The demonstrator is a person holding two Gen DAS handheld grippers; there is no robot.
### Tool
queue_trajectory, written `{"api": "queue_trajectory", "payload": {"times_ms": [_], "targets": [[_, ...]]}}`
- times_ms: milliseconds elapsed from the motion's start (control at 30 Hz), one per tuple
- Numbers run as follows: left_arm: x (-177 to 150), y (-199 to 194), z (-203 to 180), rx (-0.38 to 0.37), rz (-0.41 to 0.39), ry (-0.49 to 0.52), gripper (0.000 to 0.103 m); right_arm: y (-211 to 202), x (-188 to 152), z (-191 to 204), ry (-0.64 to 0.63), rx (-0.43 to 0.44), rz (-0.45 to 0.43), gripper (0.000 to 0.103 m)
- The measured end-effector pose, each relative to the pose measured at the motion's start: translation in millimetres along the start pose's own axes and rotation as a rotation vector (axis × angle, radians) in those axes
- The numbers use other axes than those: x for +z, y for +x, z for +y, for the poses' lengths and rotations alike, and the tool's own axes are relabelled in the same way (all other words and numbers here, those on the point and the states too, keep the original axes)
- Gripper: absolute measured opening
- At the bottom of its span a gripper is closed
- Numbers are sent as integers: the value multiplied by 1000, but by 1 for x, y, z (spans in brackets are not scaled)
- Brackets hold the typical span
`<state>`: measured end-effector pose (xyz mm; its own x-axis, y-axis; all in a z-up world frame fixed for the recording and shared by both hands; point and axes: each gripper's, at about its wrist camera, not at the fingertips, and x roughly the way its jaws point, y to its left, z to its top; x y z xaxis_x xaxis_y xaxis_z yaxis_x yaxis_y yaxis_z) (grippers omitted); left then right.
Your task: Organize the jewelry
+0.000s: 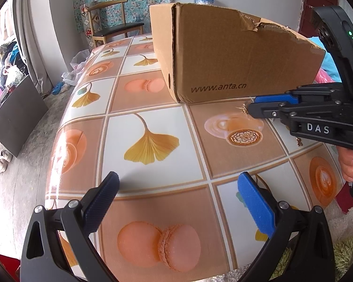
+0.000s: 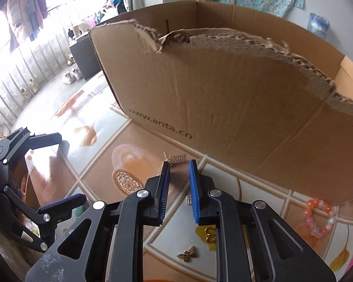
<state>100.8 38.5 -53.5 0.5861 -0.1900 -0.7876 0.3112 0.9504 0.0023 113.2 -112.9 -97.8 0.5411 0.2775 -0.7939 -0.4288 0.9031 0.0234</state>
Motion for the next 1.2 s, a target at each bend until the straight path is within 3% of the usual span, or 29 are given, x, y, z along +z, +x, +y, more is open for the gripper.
{"api": "queue_trajectory", "payload": {"times_ms": [200, 333, 533, 733, 1000, 1200], "targets": [[-6, -8, 1, -7, -8, 30, 98, -6, -2, 23, -32, 79, 29, 16], [-12, -20, 0, -21, -37, 48, 94, -8, -4, 28, -4, 190, 60, 7], [-11, -27, -4, -56, -73, 47, 89, -17, 5, -1, -38, -2, -33, 9], [-4, -29, -13, -88, -109, 66, 79, -2, 4, -11, -23, 67, -10, 10], [-4, -33, -16, -153, -129, 79, 65, -17, -10, -5, 29, 277, 52, 9], [11, -26, -17, -213, -144, 82, 58, -59, -18, -33, 142, 225, -26, 14]]}}
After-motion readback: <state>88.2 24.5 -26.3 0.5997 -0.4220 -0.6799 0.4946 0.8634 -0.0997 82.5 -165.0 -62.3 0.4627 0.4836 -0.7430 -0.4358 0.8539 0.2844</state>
